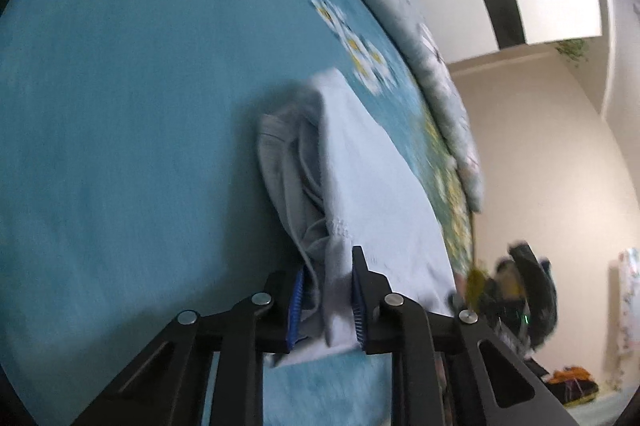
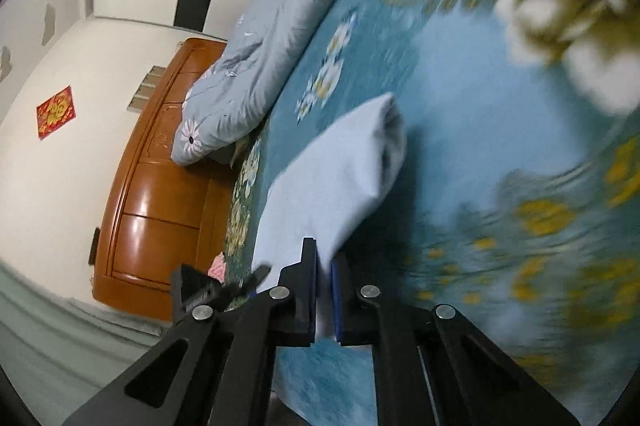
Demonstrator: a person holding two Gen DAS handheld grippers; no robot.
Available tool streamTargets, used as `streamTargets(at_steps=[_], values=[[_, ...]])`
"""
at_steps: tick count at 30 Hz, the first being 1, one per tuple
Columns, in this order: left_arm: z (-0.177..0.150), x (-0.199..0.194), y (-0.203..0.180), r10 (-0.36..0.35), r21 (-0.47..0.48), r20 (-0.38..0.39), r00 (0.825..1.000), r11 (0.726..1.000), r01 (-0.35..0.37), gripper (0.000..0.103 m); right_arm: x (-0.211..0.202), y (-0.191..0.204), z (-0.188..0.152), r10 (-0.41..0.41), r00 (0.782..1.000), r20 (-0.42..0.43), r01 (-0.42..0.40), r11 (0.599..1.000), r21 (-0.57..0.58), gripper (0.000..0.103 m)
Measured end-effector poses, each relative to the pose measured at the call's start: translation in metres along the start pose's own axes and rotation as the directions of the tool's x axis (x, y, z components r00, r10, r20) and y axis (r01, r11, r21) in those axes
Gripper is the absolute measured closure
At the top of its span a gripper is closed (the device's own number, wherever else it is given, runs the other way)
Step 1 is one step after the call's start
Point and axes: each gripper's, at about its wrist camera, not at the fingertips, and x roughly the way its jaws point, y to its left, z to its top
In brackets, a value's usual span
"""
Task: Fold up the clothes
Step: 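Grasp the folded shirt with the left gripper while the right gripper grasps it too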
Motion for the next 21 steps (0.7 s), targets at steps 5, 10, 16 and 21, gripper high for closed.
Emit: streamTargets(at_steps=[5, 10, 16, 21], values=[[-0.009, -0.009, 0.007, -0.017, 0.001, 0.051, 0.999, 1.000, 0.017, 0.081, -0.025, -0.010, -0.006, -0.039, 0.999, 0.003, 0.039, 0.997, -0.059, 0.098], [0.005, -0.027, -0.002, 0.029, 0.042, 0.105, 0.994, 0.999, -0.034, 0.056, -0.017, -0.011, -0.002, -0.087, 0.996, 0.034, 0.089, 0.994, -0.066, 0.095], [0.030, -0.009, -0.014, 0.102, 0.117, 0.075, 0.992, 0.987, -0.111, 0.026, 0.006, -0.020, 0.012, -0.161, 0.984, 0.078, 0.162, 0.987, -0.003, 0.052], [0.042, 0.034, -0.017, 0.145, 0.154, -0.025, 0.989, 0.978, -0.139, 0.026, 0.033, -0.017, 0.022, -0.220, 0.973, 0.065, 0.221, 0.975, -0.008, 0.048]])
